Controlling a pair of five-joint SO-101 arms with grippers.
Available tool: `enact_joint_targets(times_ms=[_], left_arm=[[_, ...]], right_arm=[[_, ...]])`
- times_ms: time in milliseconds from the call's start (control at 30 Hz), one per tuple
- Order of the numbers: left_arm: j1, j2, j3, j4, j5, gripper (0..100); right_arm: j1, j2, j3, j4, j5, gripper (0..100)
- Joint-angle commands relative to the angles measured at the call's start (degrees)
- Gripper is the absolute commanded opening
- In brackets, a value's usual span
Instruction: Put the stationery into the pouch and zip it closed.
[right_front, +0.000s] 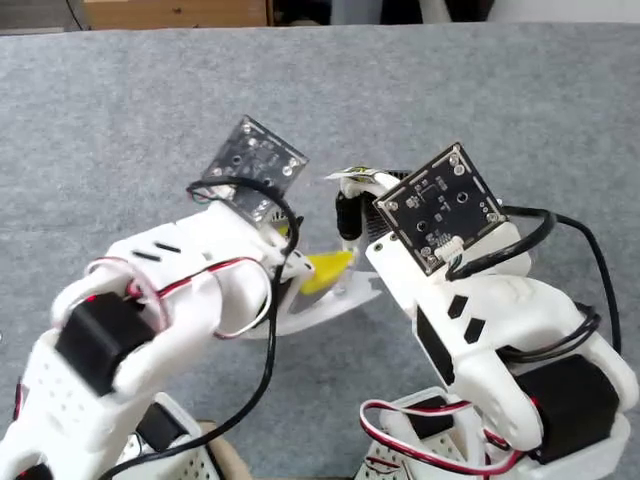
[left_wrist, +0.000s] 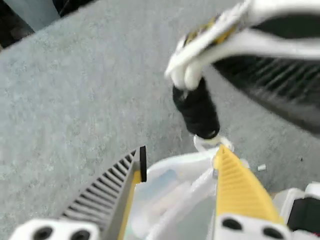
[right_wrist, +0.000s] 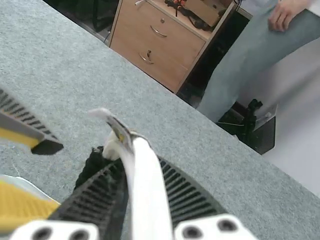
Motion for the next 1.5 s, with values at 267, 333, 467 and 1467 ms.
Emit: enact_joint_targets(times_ms=[267,333,467,1467], left_arm=[[0.4,-0.1,-5.8,3.7,3.0,25],[0.3,-0.1,-3.9,2.8,6.7,25],[0.4,-0.6,-0.6,0.7,10.1,25],[2.7,0.1,7.4,-5.4,10.5,10]], right_arm=[[0.7,1.4,-0.5,-2.2,0.5,1.2],[0.7,1.4,-0.6,-2.2,0.5,1.2],[0.7,1.4,-0.6,-2.2,0.5,1.2],[0.7,1.4,-0.6,-1.8,0.2,1.2]])
